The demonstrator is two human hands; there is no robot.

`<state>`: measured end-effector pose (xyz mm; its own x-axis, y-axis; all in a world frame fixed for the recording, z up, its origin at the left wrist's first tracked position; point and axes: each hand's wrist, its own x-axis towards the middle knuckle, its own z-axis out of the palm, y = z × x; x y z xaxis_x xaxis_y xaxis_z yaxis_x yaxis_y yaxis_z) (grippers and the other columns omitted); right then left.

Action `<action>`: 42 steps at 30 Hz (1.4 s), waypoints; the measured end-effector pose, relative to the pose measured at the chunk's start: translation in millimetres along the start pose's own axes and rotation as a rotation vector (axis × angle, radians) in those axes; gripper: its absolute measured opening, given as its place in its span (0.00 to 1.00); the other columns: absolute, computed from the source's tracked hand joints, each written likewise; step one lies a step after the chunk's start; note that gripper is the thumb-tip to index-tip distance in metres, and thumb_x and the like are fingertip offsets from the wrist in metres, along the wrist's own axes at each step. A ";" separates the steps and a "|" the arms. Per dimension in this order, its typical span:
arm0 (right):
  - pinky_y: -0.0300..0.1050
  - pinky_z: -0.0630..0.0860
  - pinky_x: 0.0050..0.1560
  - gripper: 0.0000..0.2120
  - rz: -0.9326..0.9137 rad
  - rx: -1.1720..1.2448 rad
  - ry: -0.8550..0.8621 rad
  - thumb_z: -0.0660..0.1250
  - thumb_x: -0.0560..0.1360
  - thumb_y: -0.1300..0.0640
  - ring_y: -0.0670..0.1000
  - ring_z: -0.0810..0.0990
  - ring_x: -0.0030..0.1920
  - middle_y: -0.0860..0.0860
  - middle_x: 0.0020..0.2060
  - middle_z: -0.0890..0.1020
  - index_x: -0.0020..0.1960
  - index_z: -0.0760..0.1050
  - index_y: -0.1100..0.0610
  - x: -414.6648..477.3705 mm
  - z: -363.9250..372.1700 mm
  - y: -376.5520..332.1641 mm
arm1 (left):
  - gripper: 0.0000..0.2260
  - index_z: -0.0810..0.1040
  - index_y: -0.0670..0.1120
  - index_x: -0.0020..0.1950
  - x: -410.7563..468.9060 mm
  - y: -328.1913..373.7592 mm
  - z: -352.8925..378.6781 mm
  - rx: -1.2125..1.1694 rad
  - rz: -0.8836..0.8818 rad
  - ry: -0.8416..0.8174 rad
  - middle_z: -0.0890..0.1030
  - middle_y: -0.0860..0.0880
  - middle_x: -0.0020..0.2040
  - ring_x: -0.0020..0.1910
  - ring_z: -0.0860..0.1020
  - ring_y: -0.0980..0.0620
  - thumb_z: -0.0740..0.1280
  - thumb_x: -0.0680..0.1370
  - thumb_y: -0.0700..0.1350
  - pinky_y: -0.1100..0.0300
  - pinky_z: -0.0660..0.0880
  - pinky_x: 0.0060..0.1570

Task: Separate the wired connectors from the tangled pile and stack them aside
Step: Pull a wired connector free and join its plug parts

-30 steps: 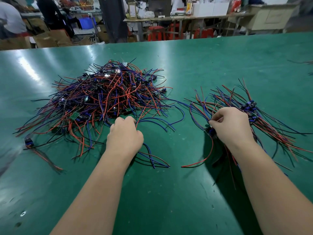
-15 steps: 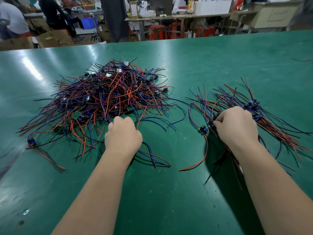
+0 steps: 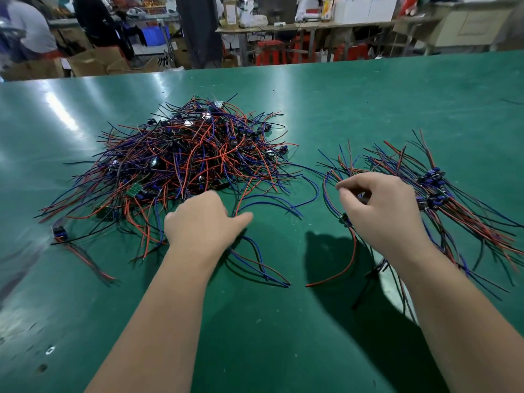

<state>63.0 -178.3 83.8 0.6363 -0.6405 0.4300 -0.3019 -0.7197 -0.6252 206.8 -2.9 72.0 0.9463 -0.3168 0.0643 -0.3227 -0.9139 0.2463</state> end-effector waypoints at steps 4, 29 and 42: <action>0.32 0.65 0.41 0.06 0.002 0.017 -0.040 0.67 0.73 0.60 0.43 0.76 0.37 0.42 0.34 0.79 0.45 0.83 0.55 -1.8 2.4 -1.3 | 0.10 0.82 0.48 0.42 0.1 -1.4 -3.0 0.045 -0.014 -0.069 0.78 0.52 0.33 0.36 0.76 0.48 0.69 0.70 0.54 0.54 0.73 0.48; 0.32 0.70 0.31 0.07 0.480 1.194 -0.458 0.68 0.64 0.56 0.44 0.72 0.29 0.49 0.30 0.81 0.36 0.84 0.56 -3.9 6.3 -18.3 | 0.09 0.84 0.45 0.42 -39.6 50.0 -1.3 -1.590 0.221 -0.589 0.84 0.47 0.39 0.35 0.83 0.51 0.74 0.63 0.45 0.61 0.80 0.39; 0.29 0.70 0.22 0.05 0.692 1.211 -0.059 0.69 0.72 0.64 0.43 0.78 0.24 0.49 0.25 0.79 0.40 0.73 0.59 19.7 -22.8 4.4 | 0.05 0.83 0.47 0.43 -47.0 46.3 -2.1 -1.239 0.280 -0.970 0.84 0.51 0.38 0.38 0.84 0.54 0.71 0.74 0.37 0.66 0.78 0.36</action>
<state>58.0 -200.2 104.3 0.6492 -0.7330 -0.2030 0.2112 0.4301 -0.8777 147.4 -29.8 82.4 0.3371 -0.9074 -0.2512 0.1952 -0.1936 0.9615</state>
